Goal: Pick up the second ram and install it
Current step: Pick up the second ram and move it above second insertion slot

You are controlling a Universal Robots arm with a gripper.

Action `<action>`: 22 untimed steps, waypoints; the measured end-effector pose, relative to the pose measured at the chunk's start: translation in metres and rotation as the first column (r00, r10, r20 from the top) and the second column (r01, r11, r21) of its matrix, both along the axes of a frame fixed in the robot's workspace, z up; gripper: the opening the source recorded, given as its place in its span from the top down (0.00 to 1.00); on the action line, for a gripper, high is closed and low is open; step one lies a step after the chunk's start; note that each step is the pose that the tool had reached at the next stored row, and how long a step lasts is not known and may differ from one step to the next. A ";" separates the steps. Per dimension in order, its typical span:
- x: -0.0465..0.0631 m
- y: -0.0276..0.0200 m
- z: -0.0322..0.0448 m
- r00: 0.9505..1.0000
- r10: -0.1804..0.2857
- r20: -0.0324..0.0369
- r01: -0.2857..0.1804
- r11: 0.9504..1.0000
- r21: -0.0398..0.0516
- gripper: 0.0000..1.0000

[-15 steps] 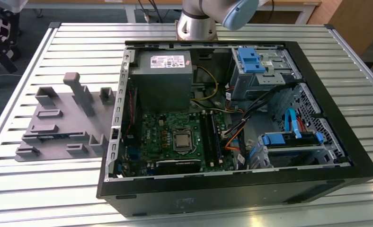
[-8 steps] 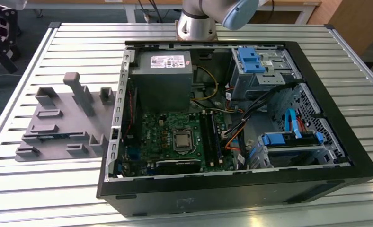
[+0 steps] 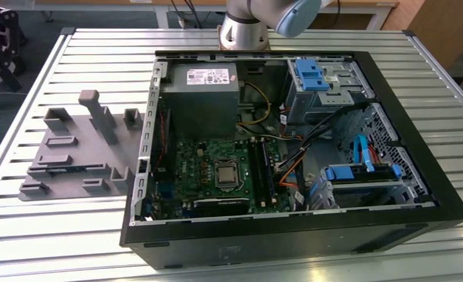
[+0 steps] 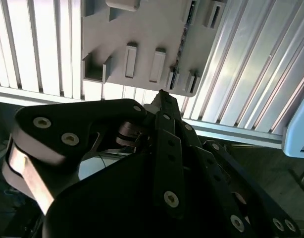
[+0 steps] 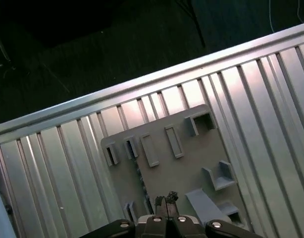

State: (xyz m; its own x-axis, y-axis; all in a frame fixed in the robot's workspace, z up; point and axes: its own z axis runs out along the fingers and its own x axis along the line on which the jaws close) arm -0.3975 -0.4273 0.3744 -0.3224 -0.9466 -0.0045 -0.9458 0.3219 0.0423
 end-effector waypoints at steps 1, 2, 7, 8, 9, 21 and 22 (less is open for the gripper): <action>0.000 0.0000 -0.0002 1.000 0.015 0.000 -0.015 1.000 0.000 0.89; 0.000 0.0000 -0.0004 1.000 0.031 0.000 -0.031 1.000 0.000 0.89; 0.000 0.0000 -0.0018 0.994 0.108 0.001 -0.108 0.994 0.000 0.89; 0.000 -0.0001 -0.0022 0.993 0.120 0.001 -0.120 0.993 0.000 0.89; 0.000 -0.0003 -0.0025 0.992 0.128 0.001 -0.128 0.992 0.000 0.89; -0.006 -0.0017 -0.0102 0.980 0.196 0.013 -0.196 0.981 0.000 0.89; -0.007 -0.0021 -0.0107 0.979 0.202 0.013 -0.202 0.979 0.000 0.83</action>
